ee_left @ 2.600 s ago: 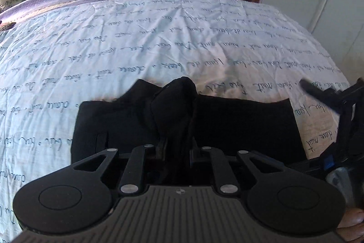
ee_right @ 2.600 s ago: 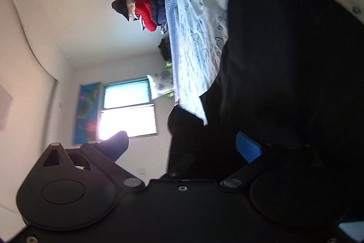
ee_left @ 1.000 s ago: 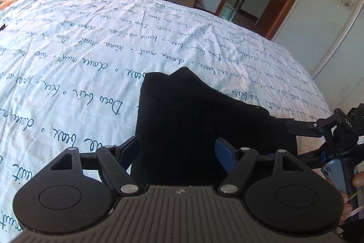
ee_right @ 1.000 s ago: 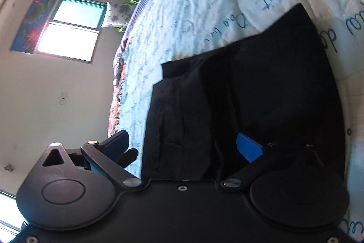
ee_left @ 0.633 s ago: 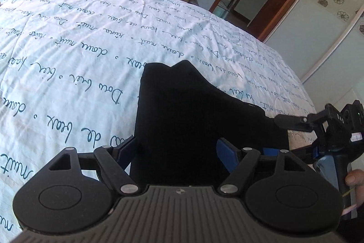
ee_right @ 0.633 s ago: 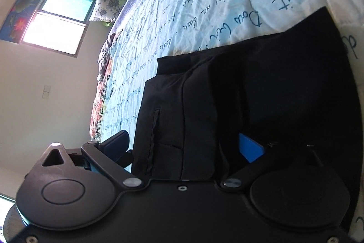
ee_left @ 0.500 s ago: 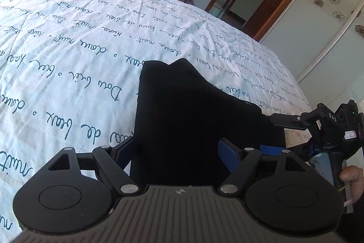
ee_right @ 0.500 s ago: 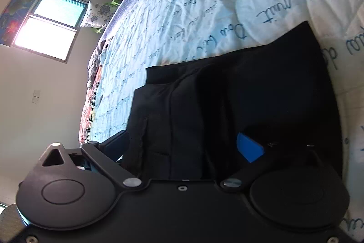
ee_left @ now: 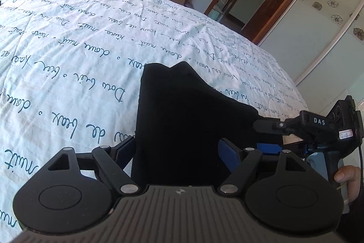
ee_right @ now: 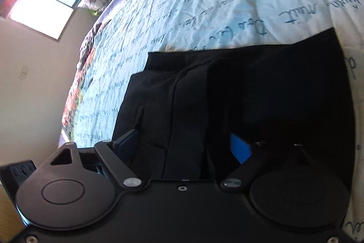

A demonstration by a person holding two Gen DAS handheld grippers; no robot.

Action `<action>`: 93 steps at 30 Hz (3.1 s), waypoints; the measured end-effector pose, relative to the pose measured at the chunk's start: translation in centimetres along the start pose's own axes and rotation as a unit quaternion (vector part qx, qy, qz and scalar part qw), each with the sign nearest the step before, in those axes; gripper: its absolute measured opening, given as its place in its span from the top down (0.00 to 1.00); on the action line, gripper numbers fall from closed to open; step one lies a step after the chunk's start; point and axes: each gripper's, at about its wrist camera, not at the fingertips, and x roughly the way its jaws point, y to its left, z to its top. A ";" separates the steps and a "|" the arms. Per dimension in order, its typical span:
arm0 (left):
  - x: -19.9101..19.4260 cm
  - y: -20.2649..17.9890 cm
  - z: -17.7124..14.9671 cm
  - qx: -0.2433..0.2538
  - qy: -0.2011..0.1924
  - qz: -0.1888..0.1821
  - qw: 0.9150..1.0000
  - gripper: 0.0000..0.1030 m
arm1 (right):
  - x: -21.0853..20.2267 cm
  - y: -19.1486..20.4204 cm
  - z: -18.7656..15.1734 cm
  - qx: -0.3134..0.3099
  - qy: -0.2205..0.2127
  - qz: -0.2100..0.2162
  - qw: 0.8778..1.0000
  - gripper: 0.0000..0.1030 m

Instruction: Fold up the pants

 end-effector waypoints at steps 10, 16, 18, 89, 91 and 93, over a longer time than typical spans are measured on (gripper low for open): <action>0.3 -0.2 0.0 0.001 0.003 -0.001 1.000 0.22 | 1.0 0.8 -0.5 -0.004 0.008 0.000 1.000 0.00; -0.2 0.2 0.0 0.001 -0.001 0.004 1.000 0.21 | 1.6 0.9 -0.3 0.003 0.035 0.042 0.999 0.00; -0.2 0.3 0.1 -0.002 0.001 0.011 1.000 0.20 | 1.7 0.6 -1.0 -0.006 0.020 0.038 0.999 0.05; 2.0 -9.8 -6.4 0.217 -0.057 0.012 0.975 0.02 | -9.7 -3.9 -9.1 0.100 -0.166 0.097 0.976 0.08; 1.9 -9.6 -5.5 0.197 -0.057 0.008 0.979 0.01 | -10.4 -2.2 -8.7 0.050 -0.194 0.063 0.978 0.08; 2.5 -9.9 -4.0 0.184 -0.061 0.014 0.981 0.01 | -10.3 -0.7 -8.2 0.007 -0.218 0.007 0.976 0.08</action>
